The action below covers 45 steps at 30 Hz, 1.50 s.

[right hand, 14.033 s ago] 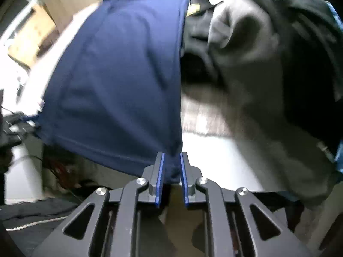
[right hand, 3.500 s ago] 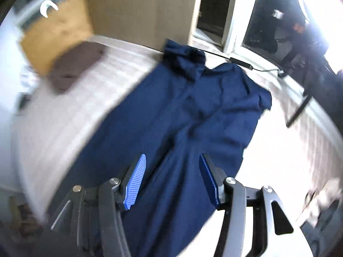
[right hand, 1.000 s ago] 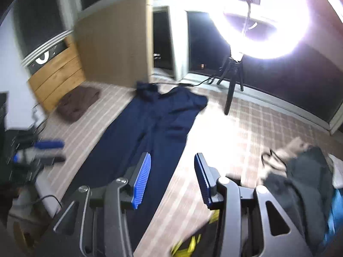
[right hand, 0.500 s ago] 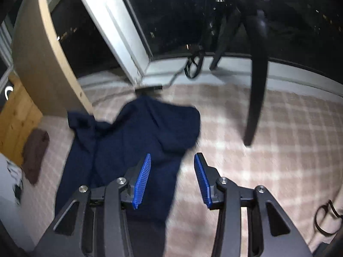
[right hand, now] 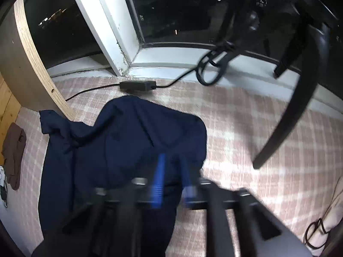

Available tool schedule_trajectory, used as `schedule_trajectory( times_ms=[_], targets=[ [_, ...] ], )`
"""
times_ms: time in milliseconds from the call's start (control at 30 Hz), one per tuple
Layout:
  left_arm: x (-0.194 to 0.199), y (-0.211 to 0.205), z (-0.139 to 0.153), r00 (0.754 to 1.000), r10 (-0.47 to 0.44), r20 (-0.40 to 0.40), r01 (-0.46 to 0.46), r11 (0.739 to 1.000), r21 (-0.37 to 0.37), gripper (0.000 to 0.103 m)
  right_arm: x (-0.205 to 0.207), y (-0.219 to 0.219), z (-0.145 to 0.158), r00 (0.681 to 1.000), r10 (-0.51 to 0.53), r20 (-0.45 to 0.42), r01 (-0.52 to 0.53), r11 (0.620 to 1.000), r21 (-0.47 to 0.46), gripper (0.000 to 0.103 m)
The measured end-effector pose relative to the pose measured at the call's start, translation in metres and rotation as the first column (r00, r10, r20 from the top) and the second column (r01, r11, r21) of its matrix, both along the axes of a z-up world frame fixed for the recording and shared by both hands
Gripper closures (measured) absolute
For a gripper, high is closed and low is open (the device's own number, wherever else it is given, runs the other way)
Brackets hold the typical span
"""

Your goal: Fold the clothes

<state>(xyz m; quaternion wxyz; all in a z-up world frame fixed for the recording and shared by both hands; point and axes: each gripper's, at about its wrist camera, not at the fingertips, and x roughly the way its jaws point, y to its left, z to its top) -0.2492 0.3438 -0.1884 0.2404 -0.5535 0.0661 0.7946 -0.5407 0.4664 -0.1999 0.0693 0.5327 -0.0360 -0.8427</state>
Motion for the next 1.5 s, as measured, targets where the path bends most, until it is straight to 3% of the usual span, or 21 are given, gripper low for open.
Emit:
schedule_trajectory(
  times_ms=[100, 167, 233, 267, 567, 700, 900, 967, 1033, 1133, 1233, 1500],
  targets=[
    [-0.002, -0.002, 0.001, 1.000, 0.003, 0.004, -0.003, 1.000, 0.009, 0.071, 0.003, 0.003, 0.010, 1.000, 0.003, -0.022, -0.004, 0.999, -0.035, 0.096],
    [-0.003, -0.002, 0.000, 1.000, 0.002, 0.003, -0.002, 1.000, 0.011, 0.071, 0.014, 0.010, 0.021, 0.999, -0.014, -0.043, 0.011, 0.998, -0.066, 0.090],
    [-0.004, -0.001, 0.000, 1.000, -0.003, -0.002, 0.003, 1.000, 0.011, 0.070, 0.025, 0.018, 0.030, 0.998, -0.041, -0.052, 0.035, 0.994, -0.100, 0.066],
    [-0.005, 0.000, 0.000, 1.000, -0.008, -0.006, 0.008, 1.000, 0.008, 0.070, 0.027, 0.019, 0.031, 0.998, -0.041, -0.044, 0.036, 0.994, -0.102, 0.062],
    [-0.007, 0.006, -0.001, 0.999, -0.032, -0.021, 0.032, 0.999, -0.006, 0.068, 0.011, 0.016, -0.003, 0.996, -0.049, 0.069, 0.055, 0.994, -0.094, 0.064],
    [-0.007, 0.005, -0.001, 0.999, -0.036, -0.022, 0.036, 0.999, -0.003, 0.067, 0.002, 0.014, -0.011, 0.998, -0.046, 0.043, 0.049, 0.996, -0.073, 0.097],
    [-0.005, 0.005, 0.000, 0.999, -0.043, -0.031, 0.043, 0.999, -0.011, 0.067, -0.013, -0.009, 0.002, 0.999, 0.018, -0.039, -0.020, 0.999, -0.036, 0.097],
    [-0.005, 0.007, 0.000, 0.998, -0.047, -0.033, 0.047, 0.999, -0.012, 0.065, -0.020, -0.025, 0.005, 0.994, 0.099, -0.041, -0.101, 0.994, -0.044, 0.096],
    [-0.005, 0.008, 0.000, 0.998, -0.050, -0.034, 0.050, 0.999, -0.015, 0.064, -0.024, -0.044, 0.009, 0.982, 0.184, -0.048, -0.184, 0.983, -0.001, 0.077],
    [-0.004, 0.009, 0.000, 0.998, -0.053, -0.037, 0.052, 0.998, -0.021, 0.064, -0.014, -0.053, 0.027, 0.960, 0.248, -0.126, -0.245, 0.969, 0.044, 0.070],
    [-0.005, 0.010, 0.000, 0.997, -0.060, -0.039, 0.059, 0.998, -0.018, 0.062, 0.004, -0.022, 0.039, 0.968, 0.179, -0.178, -0.179, 0.984, 0.014, 0.070],
    [-0.004, 0.008, 0.000, 0.997, -0.073, -0.036, 0.073, 0.997, -0.016, 0.061, -0.012, 0.016, -0.006, 0.995, 0.081, -0.061, -0.081, 0.997, 0.003, 0.070]
  ],
)
